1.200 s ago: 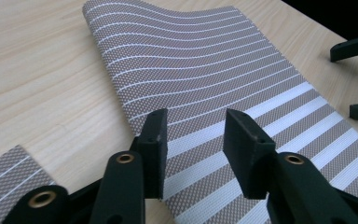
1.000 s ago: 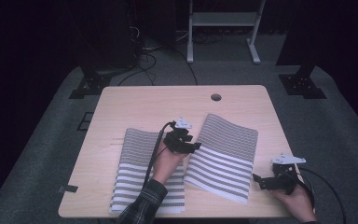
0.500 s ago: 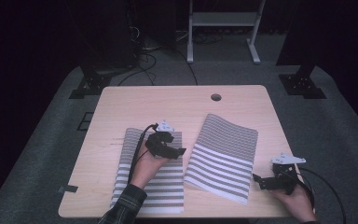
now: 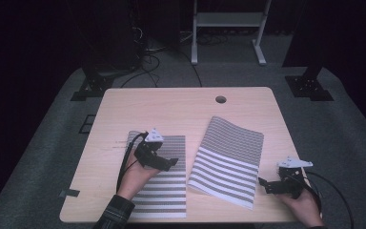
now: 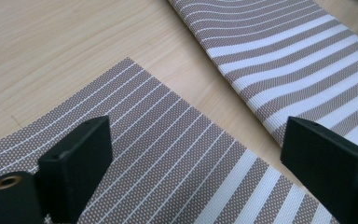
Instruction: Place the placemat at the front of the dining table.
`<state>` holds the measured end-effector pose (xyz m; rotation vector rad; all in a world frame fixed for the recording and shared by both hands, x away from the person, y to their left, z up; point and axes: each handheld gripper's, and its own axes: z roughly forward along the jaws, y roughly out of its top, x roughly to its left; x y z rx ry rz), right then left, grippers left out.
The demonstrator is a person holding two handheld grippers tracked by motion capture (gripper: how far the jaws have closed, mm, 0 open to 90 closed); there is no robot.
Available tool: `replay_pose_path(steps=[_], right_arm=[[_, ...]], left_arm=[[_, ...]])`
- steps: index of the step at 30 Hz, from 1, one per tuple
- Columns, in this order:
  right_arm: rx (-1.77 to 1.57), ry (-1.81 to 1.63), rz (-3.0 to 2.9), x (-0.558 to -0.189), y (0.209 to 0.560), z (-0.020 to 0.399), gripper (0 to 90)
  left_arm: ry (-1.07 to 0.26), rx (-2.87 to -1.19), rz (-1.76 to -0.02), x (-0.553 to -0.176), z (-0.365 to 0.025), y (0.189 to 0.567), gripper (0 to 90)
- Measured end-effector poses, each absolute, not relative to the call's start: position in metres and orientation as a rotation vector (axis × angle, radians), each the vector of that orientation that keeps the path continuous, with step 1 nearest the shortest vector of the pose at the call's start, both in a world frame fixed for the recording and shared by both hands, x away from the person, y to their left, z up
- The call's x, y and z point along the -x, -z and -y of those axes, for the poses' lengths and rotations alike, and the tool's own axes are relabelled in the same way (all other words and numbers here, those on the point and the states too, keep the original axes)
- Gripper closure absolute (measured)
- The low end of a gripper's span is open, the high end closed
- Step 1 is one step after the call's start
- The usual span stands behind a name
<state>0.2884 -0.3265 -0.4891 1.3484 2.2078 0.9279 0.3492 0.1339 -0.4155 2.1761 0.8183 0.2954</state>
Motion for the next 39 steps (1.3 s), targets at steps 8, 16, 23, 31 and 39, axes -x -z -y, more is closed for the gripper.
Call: replay_pose_path(steps=[8,16,23,31,39], right_arm=[[-1.35,-0.927,-2.207,-0.288,0.489,0.327,0.0],[-1.35,-0.927,-2.207,-0.288,0.489,0.327,0.0],[-1.35,-0.928,-2.207,-0.288,0.489,0.327,0.0],[-1.331,-0.933,-2.223,-0.288,0.489,0.328,0.0],[-1.323,-0.919,-2.251,-0.287,0.487,0.328,0.0]], left_arm=[[-0.339,-2.215,-0.792,-0.337,-0.153,0.421,0.0],[-0.364,-2.254,-0.776,-0.324,-0.177,0.436,0.0],[-0.352,-2.293,-0.774,-0.315,-0.186,0.45,0.0],[-0.383,-2.374,-0.767,-0.312,-0.188,0.464,0.0],[-0.372,-2.384,-0.763,-0.312,-0.19,0.47,0.0]])
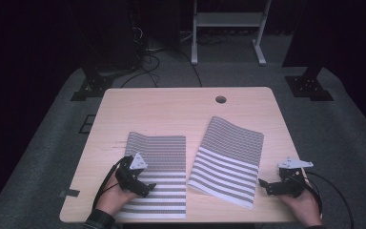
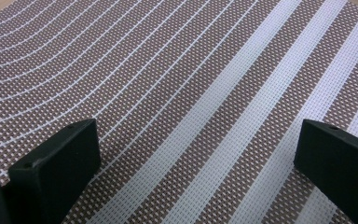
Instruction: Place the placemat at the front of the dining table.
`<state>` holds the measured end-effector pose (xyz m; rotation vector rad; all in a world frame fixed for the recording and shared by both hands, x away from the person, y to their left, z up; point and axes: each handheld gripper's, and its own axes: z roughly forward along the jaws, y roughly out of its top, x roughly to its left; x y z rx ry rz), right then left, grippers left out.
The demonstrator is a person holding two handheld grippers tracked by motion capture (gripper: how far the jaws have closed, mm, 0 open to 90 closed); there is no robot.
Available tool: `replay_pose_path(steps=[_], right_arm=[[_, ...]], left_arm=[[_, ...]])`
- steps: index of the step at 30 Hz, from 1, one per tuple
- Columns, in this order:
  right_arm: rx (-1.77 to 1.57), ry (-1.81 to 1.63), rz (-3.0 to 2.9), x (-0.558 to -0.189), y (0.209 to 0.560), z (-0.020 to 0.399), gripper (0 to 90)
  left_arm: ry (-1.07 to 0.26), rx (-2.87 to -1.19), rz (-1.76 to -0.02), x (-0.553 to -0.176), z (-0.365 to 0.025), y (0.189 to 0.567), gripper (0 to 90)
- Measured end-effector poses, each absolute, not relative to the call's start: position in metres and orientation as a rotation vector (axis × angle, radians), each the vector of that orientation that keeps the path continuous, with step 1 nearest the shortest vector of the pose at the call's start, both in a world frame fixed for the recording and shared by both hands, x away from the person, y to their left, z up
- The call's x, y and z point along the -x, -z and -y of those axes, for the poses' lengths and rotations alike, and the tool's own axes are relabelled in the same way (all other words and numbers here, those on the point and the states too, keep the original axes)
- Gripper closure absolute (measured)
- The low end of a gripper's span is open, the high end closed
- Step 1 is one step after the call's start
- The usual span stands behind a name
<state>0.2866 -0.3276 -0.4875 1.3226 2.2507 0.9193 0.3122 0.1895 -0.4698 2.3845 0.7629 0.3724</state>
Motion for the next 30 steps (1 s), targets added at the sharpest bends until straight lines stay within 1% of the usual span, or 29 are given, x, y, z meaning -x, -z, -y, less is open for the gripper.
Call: replay_pose_path(steps=[4,15,17,20,21,23,25,26,27,29,30], right_arm=[[-1.307,-0.903,-2.285,-0.286,0.483,0.324,0.0],[-1.237,-1.013,-2.306,-0.272,0.463,0.304,0.0],[-1.231,-1.052,-2.313,-0.27,0.46,0.3,5.0],[-1.228,-1.098,-2.335,-0.267,0.458,0.293,6.8],[-1.226,-1.11,-2.353,-0.266,0.458,0.291,10.9],[-1.219,-1.136,-2.376,-0.262,0.458,0.286,15.8],[-1.197,-1.146,-2.409,-0.259,0.457,0.282,31.1],[-1.181,-1.144,-2.42,-0.257,0.457,0.28,36.2],[-1.167,-1.142,-2.435,-0.255,0.457,0.278,44.3],[-1.136,-1.13,-2.474,-0.253,0.457,0.274,56.1],[-1.125,-1.124,-2.497,-0.252,0.458,0.273,64.9]], left_arm=[[-0.365,-2.382,-0.765,-0.312,-0.191,0.47,0.0],[-0.343,-2.373,-0.777,-0.314,-0.191,0.471,0.0],[-0.341,-2.372,-0.778,-0.314,-0.192,0.471,0.0],[-0.337,-2.374,-0.78,-0.314,-0.192,0.471,0.0],[-0.335,-2.373,-0.78,-0.314,-0.192,0.472,0.0],[-0.331,-2.371,-0.784,-0.314,-0.192,0.472,0.0],[-0.329,-2.369,-0.785,-0.315,-0.192,0.472,0.0],[-0.326,-2.368,-0.787,-0.315,-0.192,0.472,0.0],[-0.326,-2.368,-0.787,-0.315,-0.192,0.472,0.0],[-0.326,-2.368,-0.787,-0.315,-0.192,0.472,0.0],[-0.324,-2.368,-0.788,-0.315,-0.192,0.472,0.0]])
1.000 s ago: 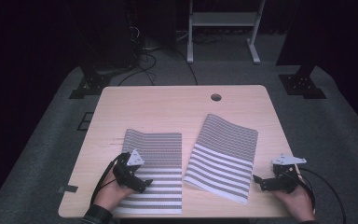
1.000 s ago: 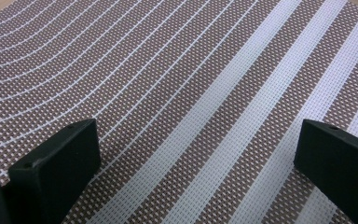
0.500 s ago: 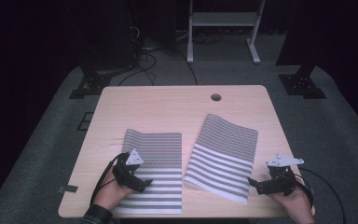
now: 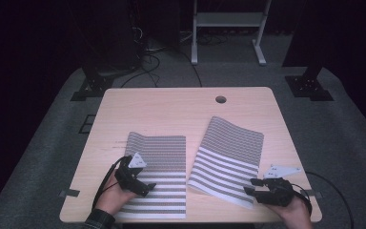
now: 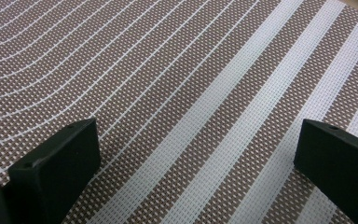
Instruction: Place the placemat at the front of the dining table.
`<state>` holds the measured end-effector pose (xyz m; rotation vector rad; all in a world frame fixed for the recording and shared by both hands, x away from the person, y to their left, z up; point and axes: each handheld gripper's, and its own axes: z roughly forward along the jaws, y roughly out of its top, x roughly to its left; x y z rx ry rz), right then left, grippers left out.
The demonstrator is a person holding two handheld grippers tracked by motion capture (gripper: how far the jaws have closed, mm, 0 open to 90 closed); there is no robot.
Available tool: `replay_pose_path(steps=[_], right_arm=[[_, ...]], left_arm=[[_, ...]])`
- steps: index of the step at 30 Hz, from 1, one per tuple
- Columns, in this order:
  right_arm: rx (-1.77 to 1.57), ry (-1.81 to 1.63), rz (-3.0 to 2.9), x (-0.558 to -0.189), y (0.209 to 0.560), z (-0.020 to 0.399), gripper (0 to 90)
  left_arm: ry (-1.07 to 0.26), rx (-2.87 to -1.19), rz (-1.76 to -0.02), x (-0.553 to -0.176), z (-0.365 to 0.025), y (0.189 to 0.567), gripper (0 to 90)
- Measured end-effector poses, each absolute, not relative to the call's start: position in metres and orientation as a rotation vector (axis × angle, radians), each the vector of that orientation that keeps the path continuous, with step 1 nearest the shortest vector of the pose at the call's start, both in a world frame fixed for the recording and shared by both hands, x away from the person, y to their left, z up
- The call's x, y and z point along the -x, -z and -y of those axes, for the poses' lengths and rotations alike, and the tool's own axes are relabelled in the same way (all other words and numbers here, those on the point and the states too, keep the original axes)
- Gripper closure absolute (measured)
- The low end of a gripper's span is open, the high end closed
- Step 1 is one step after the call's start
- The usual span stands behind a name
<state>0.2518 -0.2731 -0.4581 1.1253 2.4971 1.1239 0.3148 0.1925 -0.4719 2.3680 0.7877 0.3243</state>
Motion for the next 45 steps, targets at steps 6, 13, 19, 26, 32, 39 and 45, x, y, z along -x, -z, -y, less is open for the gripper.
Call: replay_pose_path(steps=[6,13,19,26,32,39,45], right_arm=[[-1.047,-1.106,-2.622,-0.248,0.463,0.266,89.9],[-1.001,-1.002,-2.676,-0.248,0.467,0.263,90.0],[-1.048,-0.993,-2.649,-0.252,0.467,0.271,90.0],[-1.112,-0.945,-2.584,-0.259,0.466,0.282,90.0],[-1.143,-0.92,-2.544,-0.266,0.466,0.291,90.0],[-1.185,-0.854,-2.48,-0.278,0.465,0.301,90.0],[-1.221,-0.839,-2.446,-0.286,0.465,0.31,90.0]], left_arm=[[-0.32,-2.365,-0.791,-0.315,-0.193,0.472,0.0],[-0.318,-2.364,-0.792,-0.315,-0.193,0.472,0.0],[-0.317,-2.364,-0.793,-0.315,-0.193,0.472,0.0],[-0.316,-2.365,-0.794,-0.315,-0.193,0.472,0.0],[-0.314,-2.366,-0.796,-0.316,-0.193,0.472,0.0],[-0.311,-2.365,-0.798,-0.316,-0.192,0.472,0.0],[-0.309,-2.366,-0.799,-0.316,-0.193,0.472,0.0]])
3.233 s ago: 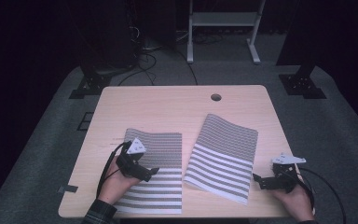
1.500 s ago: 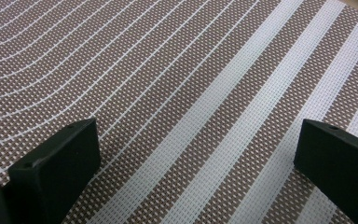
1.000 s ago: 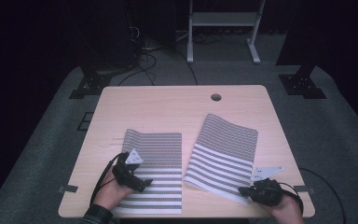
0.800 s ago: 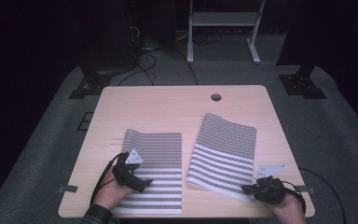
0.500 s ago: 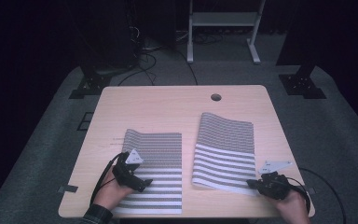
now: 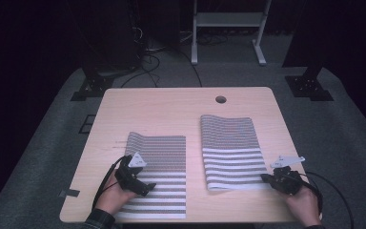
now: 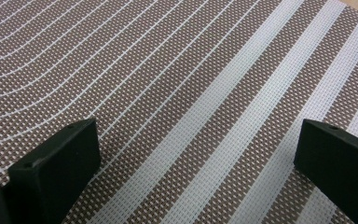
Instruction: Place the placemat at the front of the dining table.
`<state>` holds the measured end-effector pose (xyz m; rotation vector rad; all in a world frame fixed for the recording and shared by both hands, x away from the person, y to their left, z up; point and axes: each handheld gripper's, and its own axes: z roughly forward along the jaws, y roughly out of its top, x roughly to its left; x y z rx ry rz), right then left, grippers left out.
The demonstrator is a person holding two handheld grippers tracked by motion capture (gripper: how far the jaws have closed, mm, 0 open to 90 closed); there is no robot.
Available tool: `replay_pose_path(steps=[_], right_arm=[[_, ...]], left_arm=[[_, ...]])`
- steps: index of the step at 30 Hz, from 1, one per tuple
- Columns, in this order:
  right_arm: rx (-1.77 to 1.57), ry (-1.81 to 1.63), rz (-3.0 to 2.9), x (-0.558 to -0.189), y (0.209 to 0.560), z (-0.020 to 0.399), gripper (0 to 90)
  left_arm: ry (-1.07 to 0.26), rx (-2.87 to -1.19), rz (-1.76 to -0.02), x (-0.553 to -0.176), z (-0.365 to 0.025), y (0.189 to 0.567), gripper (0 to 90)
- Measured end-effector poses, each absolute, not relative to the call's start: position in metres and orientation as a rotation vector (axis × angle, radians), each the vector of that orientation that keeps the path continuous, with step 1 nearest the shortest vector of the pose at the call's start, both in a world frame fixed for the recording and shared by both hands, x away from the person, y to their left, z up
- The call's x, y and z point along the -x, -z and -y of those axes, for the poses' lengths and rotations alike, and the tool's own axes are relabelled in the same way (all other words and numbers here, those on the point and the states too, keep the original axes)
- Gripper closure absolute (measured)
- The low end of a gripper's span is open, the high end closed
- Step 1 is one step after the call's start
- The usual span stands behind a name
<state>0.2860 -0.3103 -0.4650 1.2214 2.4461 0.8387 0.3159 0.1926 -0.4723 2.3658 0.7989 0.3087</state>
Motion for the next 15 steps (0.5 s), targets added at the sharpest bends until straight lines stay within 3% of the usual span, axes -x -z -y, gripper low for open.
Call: replay_pose_path(steps=[15], right_arm=[[-1.317,-0.77,-2.351,-0.316,0.464,0.335,90.0]], left_arm=[[-0.308,-2.369,-0.799,-0.316,-0.192,0.472,0.0]])
